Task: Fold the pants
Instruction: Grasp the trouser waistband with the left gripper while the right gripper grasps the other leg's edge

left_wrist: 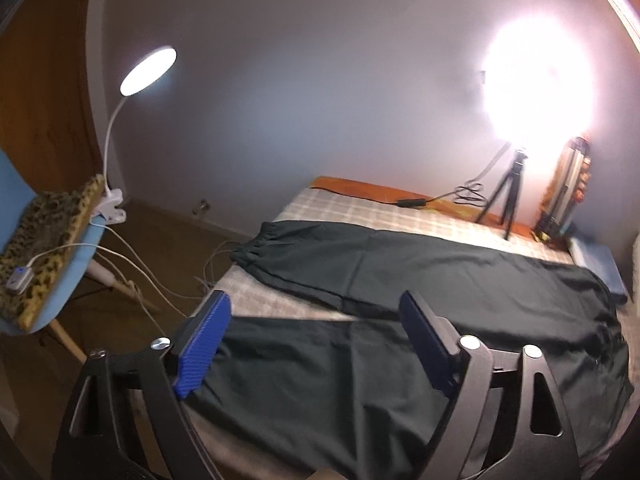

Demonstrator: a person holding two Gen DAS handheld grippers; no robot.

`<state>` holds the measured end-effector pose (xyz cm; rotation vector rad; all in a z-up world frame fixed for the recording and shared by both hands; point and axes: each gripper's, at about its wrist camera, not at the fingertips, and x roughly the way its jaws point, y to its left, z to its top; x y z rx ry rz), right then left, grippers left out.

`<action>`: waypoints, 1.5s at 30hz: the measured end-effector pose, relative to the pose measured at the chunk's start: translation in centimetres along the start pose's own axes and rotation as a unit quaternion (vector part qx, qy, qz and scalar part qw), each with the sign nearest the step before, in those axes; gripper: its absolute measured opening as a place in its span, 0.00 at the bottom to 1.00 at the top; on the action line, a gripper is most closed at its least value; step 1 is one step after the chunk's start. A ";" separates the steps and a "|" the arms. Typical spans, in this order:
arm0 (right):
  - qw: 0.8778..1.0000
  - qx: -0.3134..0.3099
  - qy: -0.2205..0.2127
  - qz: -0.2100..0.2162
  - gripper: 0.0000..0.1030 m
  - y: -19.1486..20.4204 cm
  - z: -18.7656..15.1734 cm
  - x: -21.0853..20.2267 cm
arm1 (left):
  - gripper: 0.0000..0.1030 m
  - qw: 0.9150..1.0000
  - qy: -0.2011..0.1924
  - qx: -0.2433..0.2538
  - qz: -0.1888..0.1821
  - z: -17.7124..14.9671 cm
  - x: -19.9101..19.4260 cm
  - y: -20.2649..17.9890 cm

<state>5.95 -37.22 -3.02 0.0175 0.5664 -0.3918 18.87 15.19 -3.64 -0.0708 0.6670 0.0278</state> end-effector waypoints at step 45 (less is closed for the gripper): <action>0.940 -0.091 0.273 0.185 0.84 7.6 -2.5 41.4 | 0.65 0.978 0.184 -0.092 0.045 6.6 33.3 7.6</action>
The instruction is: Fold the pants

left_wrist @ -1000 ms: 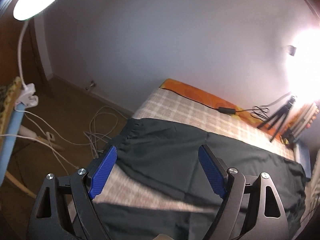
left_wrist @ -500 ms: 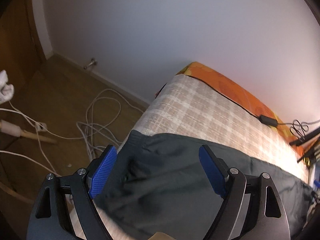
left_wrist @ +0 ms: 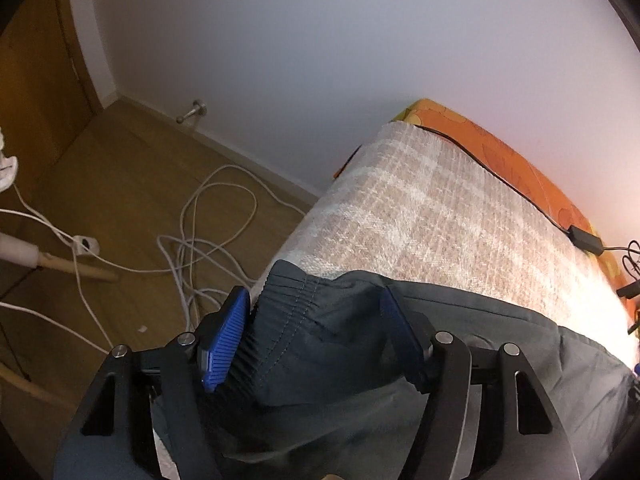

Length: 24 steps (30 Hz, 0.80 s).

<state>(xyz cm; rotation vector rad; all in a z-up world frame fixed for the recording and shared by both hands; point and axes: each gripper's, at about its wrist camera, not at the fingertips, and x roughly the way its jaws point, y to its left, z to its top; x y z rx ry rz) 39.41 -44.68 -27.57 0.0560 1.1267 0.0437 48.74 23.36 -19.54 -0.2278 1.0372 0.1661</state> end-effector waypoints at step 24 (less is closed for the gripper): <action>0.998 0.012 -0.059 0.022 0.01 3.5 -2.1 -6.7 | 0.13 0.994 -0.096 0.057 -0.016 0.0 -7.7 -1.2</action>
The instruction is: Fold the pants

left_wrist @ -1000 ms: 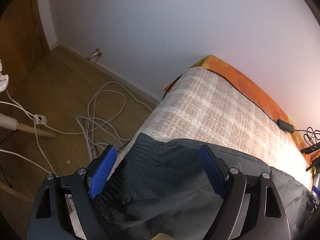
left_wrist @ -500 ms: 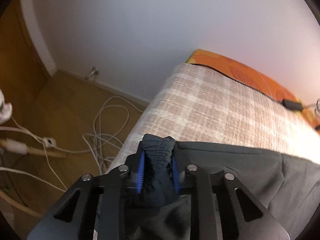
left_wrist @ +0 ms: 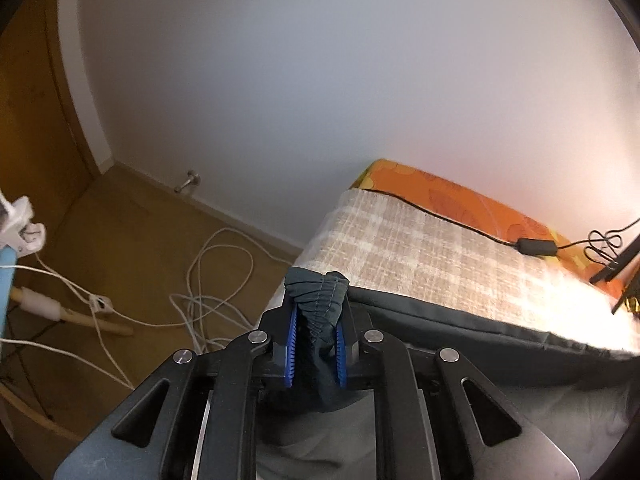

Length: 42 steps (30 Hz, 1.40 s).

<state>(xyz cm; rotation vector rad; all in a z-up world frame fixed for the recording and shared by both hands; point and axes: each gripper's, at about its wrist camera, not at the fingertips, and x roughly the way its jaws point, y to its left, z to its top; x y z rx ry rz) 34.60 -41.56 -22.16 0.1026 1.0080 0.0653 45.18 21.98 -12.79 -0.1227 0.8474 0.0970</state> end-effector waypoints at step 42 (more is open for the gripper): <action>0.986 -0.054 0.157 -0.002 0.00 15.0 -21.9 -14.7 | 0.53 0.985 -0.014 -0.115 -0.127 -28.2 -18.8 11.6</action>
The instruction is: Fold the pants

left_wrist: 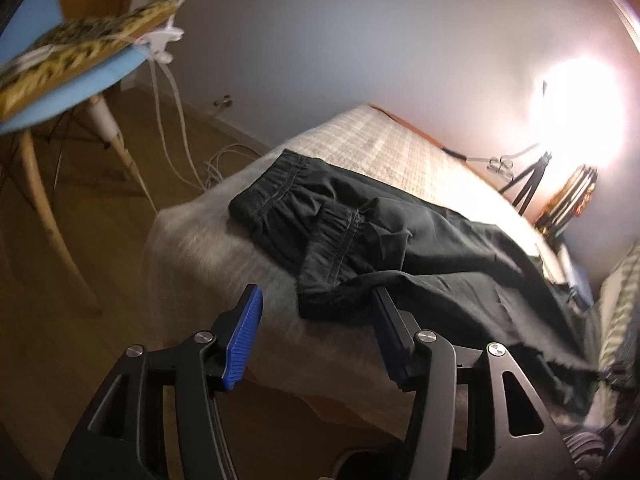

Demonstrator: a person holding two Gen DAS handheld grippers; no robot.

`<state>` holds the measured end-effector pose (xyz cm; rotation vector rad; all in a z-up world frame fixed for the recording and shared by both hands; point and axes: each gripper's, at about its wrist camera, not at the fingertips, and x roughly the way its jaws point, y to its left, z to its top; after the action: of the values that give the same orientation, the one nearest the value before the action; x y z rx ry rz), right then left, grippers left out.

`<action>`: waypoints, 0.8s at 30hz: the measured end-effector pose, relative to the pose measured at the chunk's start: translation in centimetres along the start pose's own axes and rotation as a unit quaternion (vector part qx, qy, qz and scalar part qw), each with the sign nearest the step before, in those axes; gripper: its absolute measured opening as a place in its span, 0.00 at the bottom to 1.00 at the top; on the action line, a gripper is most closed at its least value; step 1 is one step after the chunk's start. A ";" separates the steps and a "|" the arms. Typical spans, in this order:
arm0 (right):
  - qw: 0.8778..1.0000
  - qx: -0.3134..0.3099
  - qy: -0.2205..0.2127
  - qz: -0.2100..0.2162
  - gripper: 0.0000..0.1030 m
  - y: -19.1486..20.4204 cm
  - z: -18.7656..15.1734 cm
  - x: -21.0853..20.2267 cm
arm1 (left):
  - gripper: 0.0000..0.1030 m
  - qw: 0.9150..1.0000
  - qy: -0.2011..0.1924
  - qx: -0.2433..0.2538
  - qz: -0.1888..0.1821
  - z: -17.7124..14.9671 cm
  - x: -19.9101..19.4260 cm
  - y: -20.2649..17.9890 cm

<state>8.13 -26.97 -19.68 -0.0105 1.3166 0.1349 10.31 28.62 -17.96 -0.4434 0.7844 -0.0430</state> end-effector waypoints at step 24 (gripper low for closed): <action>0.981 -0.120 -0.113 0.105 0.44 13.1 18.5 -1.3 | 0.13 0.986 0.007 -0.163 -0.020 0.4 2.1 1.5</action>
<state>24.29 -12.57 -12.80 -0.0596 1.0665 0.4628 11.88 29.71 -19.77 -0.7701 0.7995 0.0450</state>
